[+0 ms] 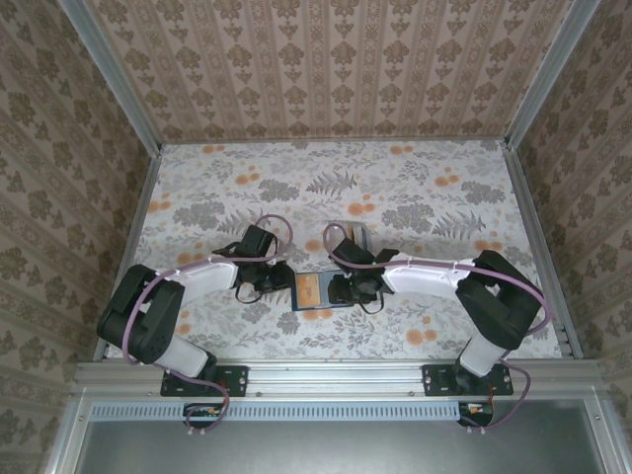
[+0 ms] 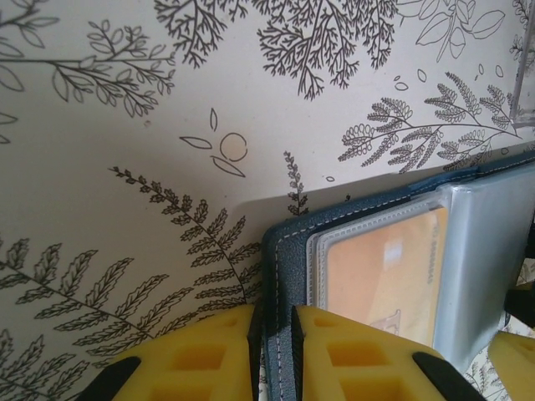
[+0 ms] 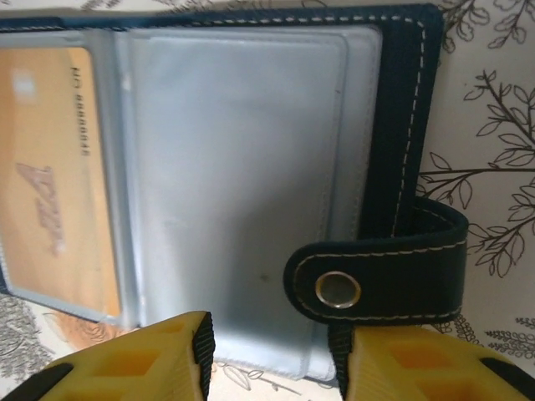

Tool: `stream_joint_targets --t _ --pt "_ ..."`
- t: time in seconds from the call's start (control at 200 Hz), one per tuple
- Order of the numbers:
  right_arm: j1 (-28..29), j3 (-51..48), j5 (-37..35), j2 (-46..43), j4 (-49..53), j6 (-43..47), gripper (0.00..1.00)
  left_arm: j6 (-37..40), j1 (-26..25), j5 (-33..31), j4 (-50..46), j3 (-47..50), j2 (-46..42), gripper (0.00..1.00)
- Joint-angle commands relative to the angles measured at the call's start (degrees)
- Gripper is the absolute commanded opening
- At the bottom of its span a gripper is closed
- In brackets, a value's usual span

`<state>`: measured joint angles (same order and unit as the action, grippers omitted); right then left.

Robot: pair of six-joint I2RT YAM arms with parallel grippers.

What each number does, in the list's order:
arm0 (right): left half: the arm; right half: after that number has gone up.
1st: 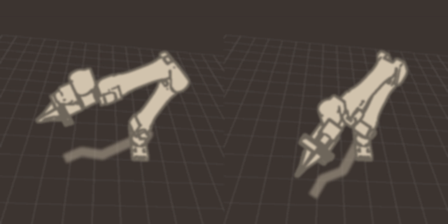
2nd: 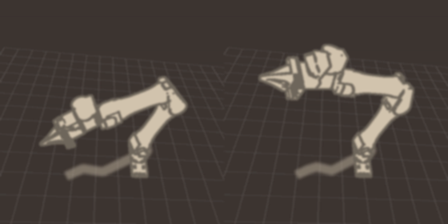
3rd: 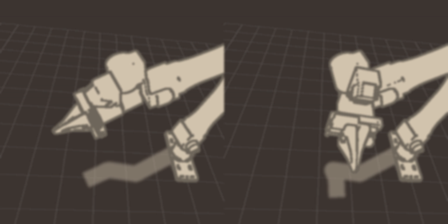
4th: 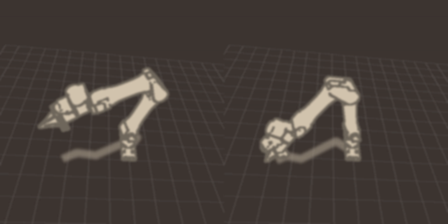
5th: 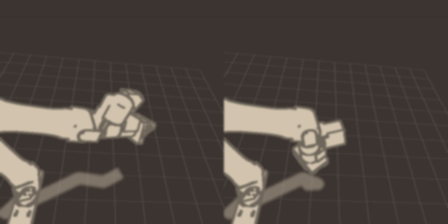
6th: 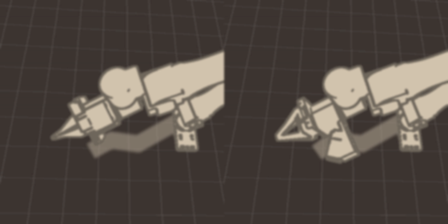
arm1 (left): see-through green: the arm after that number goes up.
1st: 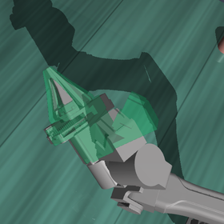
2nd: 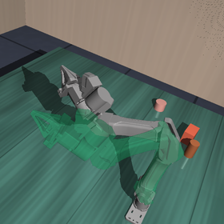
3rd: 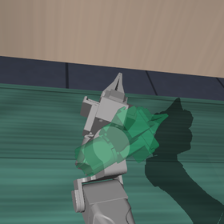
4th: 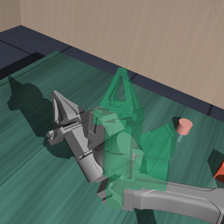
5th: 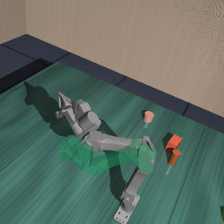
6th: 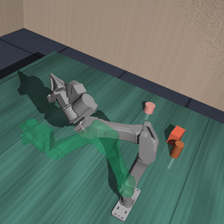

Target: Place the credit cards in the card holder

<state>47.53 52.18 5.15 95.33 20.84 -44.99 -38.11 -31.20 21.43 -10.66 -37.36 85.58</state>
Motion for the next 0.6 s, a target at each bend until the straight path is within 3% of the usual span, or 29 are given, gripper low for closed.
stream_joint_targets --t 0.0,0.595 --pt "0.2 0.8 1.4 1.0 -0.1 0.3 0.45 0.0 -0.4 1.3 0.6 0.4 1.2 0.19" --pt "0.2 2.5 0.3 1.1 1.1 1.8 0.32 -0.1 -1.5 1.6 1.3 0.3 2.6 0.16"
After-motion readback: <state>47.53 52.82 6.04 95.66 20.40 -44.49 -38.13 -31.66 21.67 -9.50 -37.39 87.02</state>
